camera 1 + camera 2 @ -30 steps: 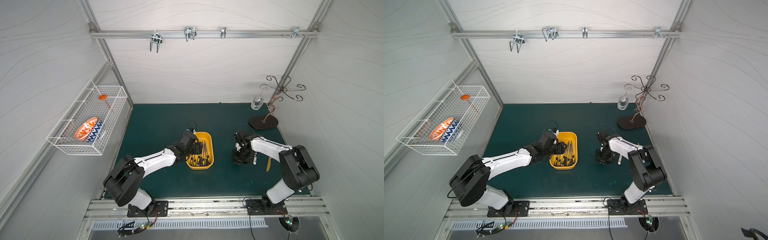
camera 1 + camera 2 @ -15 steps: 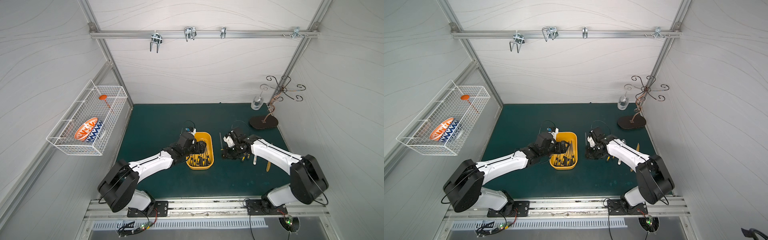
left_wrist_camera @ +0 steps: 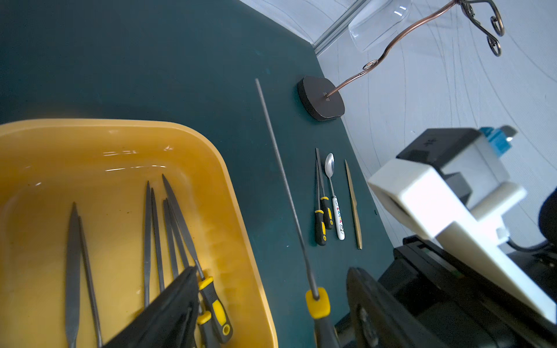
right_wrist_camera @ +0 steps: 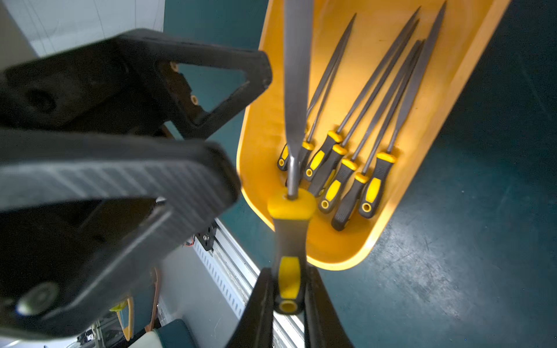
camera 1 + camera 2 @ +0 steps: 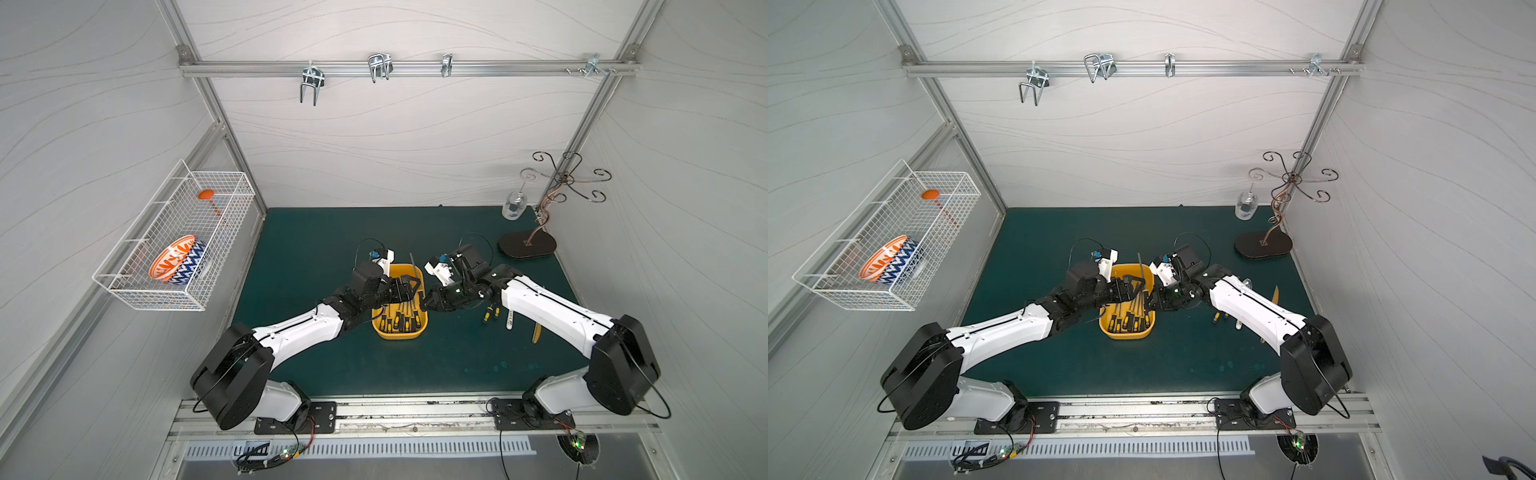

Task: Put the file tool into the storage box
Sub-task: Place the file tool in the storage box.

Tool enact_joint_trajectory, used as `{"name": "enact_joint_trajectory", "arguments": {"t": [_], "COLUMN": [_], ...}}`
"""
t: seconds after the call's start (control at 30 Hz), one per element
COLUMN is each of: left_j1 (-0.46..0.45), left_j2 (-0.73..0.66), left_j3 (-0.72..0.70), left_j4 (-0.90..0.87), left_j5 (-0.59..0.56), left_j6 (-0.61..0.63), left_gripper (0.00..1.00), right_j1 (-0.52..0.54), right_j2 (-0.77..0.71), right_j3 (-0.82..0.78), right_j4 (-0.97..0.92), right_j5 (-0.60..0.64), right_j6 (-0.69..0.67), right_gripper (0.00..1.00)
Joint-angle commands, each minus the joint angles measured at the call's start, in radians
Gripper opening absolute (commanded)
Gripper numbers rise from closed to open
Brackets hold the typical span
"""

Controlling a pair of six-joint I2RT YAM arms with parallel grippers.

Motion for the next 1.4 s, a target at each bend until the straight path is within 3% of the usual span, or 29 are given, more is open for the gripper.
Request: {"name": "enact_joint_trajectory", "arguments": {"t": [0.0, 0.1, 0.23, 0.33, 0.4, 0.47, 0.53, 0.63, 0.73, 0.87, 1.0, 1.07, 1.37], "left_j1": [0.007, 0.011, 0.014, 0.019, 0.024, 0.033, 0.036, 0.037, 0.034, 0.015, 0.005, 0.005, 0.001], "left_j2": [0.022, 0.036, 0.055, 0.064, 0.067, 0.067, 0.061, 0.073, 0.108, 0.134, 0.139, 0.138, 0.118], "left_j3": [0.003, 0.004, 0.005, -0.003, -0.013, -0.026, -0.029, 0.016, 0.056, 0.062, 0.081, 0.083, 0.067], "left_j4": [0.073, 0.078, 0.080, 0.079, 0.075, 0.068, 0.024, -0.167, -0.325, -0.365, -0.350, -0.332, -0.293], "left_j5": [0.028, 0.036, 0.047, 0.049, 0.045, 0.035, -0.001, -0.110, -0.187, -0.205, -0.200, -0.190, -0.189], "left_j6": [-0.019, -0.028, -0.039, -0.043, -0.048, -0.057, -0.053, -0.006, 0.033, 0.050, 0.059, 0.059, 0.061], "left_gripper": [0.79, 0.67, 0.22, 0.00, 0.00, 0.00, 0.00, 0.00, 0.00, 0.00, 0.32, 0.41, 0.48], "right_j1": [0.019, 0.028, 0.029, 0.029, 0.028, 0.029, 0.029, 0.003, -0.071, -0.175, -0.227, -0.245, -0.308], "right_j2": [-0.002, -0.006, -0.005, -0.004, -0.003, 0.004, 0.008, 0.011, 0.014, 0.011, 0.006, 0.014, 0.018], "right_j3": [0.031, 0.030, 0.022, 0.018, 0.016, 0.019, 0.022, 0.010, -0.031, -0.090, -0.114, -0.118, -0.154], "right_j4": [0.003, 0.006, 0.009, 0.010, 0.007, -0.014, -0.043, -0.080, -0.088, -0.095, -0.146, -0.182, -0.240], "right_j5": [-0.031, -0.036, -0.037, -0.032, -0.021, 0.015, 0.091, 0.212, 0.225, 0.214, 0.309, 0.363, 0.547], "right_j6": [-0.041, -0.048, -0.045, -0.046, -0.046, -0.044, -0.032, 0.007, 0.071, 0.124, 0.158, 0.161, 0.167], "right_gripper": [0.05, 0.05, 0.06, 0.07, 0.11, 0.29, 0.38, 0.42, 0.42, 0.43, 0.44, 0.47, 0.49]}}
